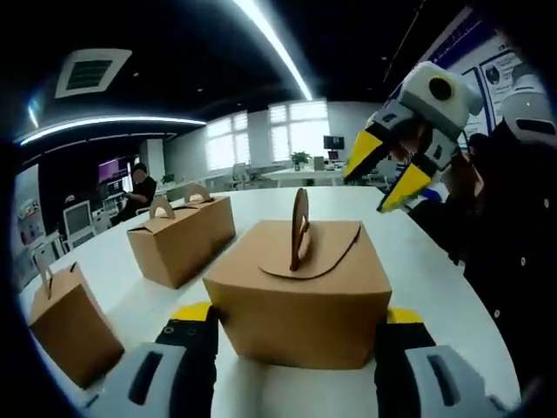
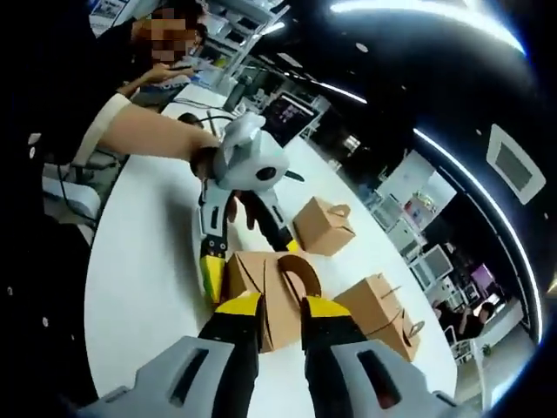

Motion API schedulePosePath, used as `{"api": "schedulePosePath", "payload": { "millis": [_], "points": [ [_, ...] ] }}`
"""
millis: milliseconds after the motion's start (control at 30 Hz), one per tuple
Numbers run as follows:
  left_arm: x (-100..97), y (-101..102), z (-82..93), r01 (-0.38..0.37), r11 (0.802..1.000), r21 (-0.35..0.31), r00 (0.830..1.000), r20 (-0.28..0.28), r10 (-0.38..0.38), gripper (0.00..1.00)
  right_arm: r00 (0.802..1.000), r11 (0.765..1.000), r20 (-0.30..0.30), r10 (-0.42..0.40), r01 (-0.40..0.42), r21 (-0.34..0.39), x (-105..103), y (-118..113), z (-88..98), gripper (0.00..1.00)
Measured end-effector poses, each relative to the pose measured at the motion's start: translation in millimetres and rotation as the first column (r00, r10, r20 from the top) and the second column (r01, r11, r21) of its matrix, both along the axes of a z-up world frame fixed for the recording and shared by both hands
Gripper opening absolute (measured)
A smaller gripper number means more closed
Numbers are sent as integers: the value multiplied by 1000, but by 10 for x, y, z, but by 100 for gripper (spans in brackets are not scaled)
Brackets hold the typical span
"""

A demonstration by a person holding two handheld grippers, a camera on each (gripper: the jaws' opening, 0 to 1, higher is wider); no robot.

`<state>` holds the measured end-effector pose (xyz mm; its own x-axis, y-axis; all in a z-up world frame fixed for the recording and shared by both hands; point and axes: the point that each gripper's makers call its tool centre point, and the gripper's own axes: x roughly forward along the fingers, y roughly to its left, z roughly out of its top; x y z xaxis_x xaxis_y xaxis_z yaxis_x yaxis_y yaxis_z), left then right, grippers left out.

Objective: Pick up one paper box from the group, open the paper box, and remove the item inside

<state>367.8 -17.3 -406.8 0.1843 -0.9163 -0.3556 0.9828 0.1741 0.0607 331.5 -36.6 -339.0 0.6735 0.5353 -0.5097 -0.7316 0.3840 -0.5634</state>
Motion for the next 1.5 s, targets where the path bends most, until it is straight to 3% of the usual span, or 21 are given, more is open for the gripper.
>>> {"api": "schedulePosePath", "payload": {
  "millis": [167, 567, 867, 1000, 1133, 1500],
  "points": [
    [10, 11, -2, -3, 1000, 0, 1000, 5, 3, 73, 1000, 997, -11, 1, -1, -83, 50, -1, -133, 16],
    [63, 37, -34, -7, 1000, 7, 1000, 10, 7, 73, 1000, 989, -9, 23, -24, -148, 58, 53, -175, 4],
    [95, 60, -50, -10, 1000, 10, 1000, 13, 10, 72, 999, 990, 30, -16, 20, -139, 124, -37, -79, 3],
    [72, 44, -49, -13, 1000, 11, 1000, 11, 13, 72, 1000, 996, -14, -12, 11, -92, 68, 12, -92, 4],
    [49, 31, -49, -15, 1000, 12, 1000, 10, 15, 72, 997, 997, -79, -8, 2, -74, 14, 83, -169, 19],
    [63, 61, -63, -22, 1000, 14, 1000, 13, 22, 71, 994, 998, -107, -20, 13, -63, 94, 75, -138, 18]
  ]
}}
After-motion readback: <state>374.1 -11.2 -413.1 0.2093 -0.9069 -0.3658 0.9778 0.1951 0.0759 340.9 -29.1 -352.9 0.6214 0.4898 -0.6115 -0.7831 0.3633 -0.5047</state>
